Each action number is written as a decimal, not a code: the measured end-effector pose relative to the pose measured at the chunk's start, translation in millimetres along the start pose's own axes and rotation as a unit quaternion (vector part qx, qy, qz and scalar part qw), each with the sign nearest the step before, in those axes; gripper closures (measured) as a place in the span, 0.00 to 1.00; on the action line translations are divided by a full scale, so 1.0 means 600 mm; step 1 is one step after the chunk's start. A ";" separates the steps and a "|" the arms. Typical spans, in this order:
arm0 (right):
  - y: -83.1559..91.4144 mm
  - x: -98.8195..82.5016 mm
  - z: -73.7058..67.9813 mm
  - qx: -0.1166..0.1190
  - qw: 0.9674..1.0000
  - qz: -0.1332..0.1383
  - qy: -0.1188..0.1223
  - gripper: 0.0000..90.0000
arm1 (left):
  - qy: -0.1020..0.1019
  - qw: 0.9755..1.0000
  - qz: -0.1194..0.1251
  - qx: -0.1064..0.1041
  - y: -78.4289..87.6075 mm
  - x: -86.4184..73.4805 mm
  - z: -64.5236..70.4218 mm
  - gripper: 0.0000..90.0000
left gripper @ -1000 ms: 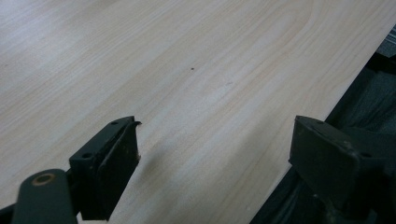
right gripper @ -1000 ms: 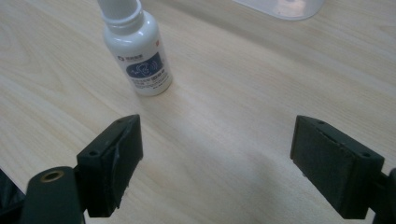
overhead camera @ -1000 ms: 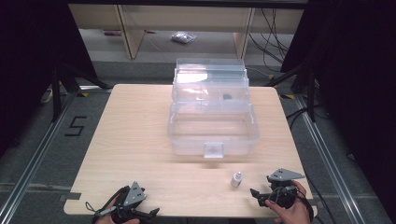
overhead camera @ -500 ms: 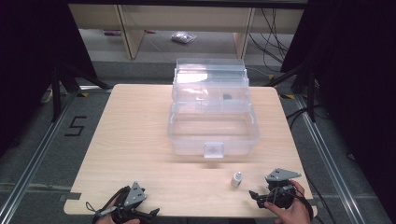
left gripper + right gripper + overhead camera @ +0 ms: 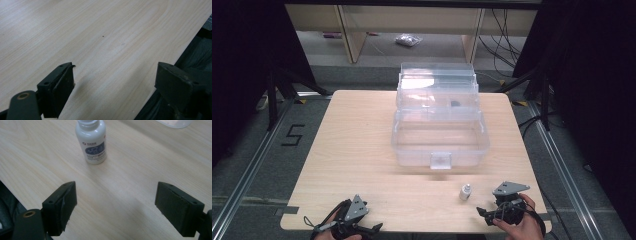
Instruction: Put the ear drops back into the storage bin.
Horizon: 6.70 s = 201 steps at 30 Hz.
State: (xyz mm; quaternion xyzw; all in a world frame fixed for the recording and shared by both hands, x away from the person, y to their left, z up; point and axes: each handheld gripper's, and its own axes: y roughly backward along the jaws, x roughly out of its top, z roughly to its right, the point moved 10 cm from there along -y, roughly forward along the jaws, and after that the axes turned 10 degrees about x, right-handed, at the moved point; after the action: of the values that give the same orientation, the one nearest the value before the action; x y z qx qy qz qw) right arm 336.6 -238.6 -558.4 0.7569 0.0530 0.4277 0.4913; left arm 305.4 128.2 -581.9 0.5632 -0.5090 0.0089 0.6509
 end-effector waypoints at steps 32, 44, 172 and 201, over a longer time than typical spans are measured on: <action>-0.002 0.054 -0.024 0.015 0.997 -0.052 0.048 0.22 | -0.013 1.000 -0.005 0.002 0.001 -0.002 -0.004 0.17; -0.018 0.073 -0.035 0.018 0.993 -0.092 0.065 0.24 | -0.004 1.000 0.000 0.002 0.000 0.000 -0.004 0.17; 0.062 0.237 -0.003 0.054 0.959 -0.241 0.142 0.67 | -0.007 1.000 -0.001 -0.004 0.001 0.000 -0.004 0.17; 0.070 0.318 0.077 0.024 0.966 -0.236 0.101 0.67 | 0.009 1.000 0.003 -0.001 -0.001 0.001 -0.002 0.17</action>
State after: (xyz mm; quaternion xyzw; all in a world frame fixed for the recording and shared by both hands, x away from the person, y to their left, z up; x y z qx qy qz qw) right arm 474.6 -196.9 -418.7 0.6876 0.2898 0.3724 0.5518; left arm 306.9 128.7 -581.7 0.5611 -0.5049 0.0151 0.6558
